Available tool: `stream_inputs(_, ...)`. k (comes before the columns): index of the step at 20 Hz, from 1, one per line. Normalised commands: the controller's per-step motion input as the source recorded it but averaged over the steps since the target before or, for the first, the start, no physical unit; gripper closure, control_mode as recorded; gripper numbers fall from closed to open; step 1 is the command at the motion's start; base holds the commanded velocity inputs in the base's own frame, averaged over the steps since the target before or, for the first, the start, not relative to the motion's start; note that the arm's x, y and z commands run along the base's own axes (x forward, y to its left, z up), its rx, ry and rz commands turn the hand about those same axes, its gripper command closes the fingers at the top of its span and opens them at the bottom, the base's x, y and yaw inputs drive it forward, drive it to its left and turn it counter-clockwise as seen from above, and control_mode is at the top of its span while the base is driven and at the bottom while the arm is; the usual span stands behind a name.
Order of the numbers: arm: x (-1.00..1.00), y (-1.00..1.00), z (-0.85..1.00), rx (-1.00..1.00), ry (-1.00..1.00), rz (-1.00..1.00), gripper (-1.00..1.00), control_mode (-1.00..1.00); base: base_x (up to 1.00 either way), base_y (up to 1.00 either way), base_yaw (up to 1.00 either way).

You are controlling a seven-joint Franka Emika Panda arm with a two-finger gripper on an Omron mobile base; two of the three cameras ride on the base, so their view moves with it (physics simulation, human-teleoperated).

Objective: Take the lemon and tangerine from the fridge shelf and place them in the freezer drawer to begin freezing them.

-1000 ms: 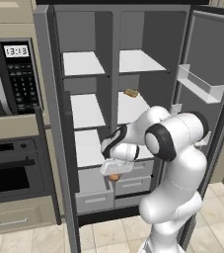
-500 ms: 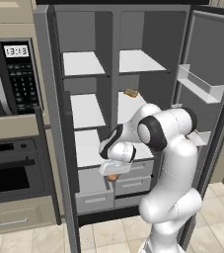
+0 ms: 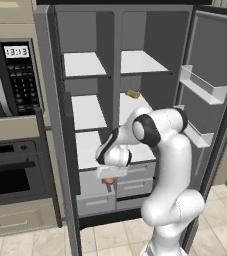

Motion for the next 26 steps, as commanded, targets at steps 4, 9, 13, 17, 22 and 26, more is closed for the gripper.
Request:
stream_inputs(4, 0.22, 0.12, -0.32, -0.05, 0.0, -0.08, 1.0, -1.0, 0.0, 0.0, 0.0)
stream_inputs(9, 0.18, 0.02, -0.36, -0.05, 0.0, -0.08, 1.0, -1.0, 0.0, 0.0, 0.0)
stream_inputs(13, 0.18, 0.0, -0.36, -0.04, 0.0, -0.08, 1.0, -1.0, 0.0, 0.0, 0.0)
stream_inputs(17, 0.21, 0.01, -0.26, -0.03, 0.0, -0.08, 1.0, -1.0, 0.0, 0.0, 0.0)
stream_inputs(22, 0.28, 0.0, -0.21, -0.01, 0.0, -0.07, 1.0, -1.0, 0.0, 0.0, 0.0)
stream_inputs(26, 0.35, 0.06, -0.22, -0.01, 0.0, -0.08, 1.0, -1.0, 0.0, 0.0, 0.0)
